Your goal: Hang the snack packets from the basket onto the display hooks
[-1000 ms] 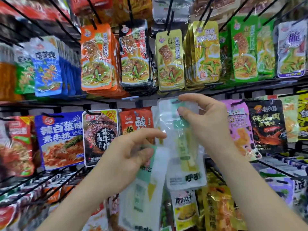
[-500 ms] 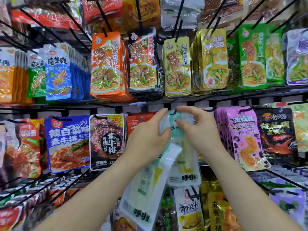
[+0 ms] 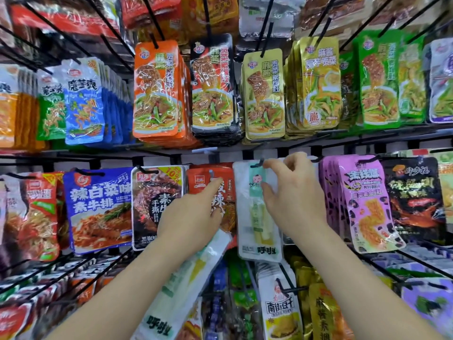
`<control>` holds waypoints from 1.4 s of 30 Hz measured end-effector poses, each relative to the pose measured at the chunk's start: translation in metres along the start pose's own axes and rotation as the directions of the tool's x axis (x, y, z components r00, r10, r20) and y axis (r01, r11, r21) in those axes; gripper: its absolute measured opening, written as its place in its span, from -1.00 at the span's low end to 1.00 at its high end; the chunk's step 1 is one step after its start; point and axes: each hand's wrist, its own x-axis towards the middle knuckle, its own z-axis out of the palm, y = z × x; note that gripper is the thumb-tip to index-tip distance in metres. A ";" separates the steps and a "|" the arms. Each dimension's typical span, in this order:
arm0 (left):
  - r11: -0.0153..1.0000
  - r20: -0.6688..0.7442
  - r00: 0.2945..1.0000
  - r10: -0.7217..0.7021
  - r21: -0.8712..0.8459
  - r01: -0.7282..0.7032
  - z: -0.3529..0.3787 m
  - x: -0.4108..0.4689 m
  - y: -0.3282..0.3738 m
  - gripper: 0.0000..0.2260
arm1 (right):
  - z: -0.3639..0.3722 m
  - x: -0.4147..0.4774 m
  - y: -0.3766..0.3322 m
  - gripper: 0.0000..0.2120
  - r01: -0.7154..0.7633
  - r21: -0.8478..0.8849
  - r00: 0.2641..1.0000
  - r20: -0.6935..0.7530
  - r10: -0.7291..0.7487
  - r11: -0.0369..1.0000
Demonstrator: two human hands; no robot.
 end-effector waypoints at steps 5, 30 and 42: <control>0.997 -0.023 0.997 -0.076 -0.004 0.076 0.002 0.001 -0.017 -0.45 | 0.017 -0.017 -0.015 -0.83 0.223 -0.062 0.966 -0.118 -0.229 0.973; 0.967 0.061 0.996 -0.061 0.252 0.043 0.011 0.024 0.002 -0.23 | 0.063 -0.011 -0.018 -0.30 0.193 -0.370 0.922 0.385 -0.039 0.909; 0.900 -0.021 0.970 0.242 0.379 -0.217 0.003 0.027 0.002 -0.53 | 0.069 0.017 -0.007 -0.57 0.095 -0.236 0.945 0.326 -0.014 0.967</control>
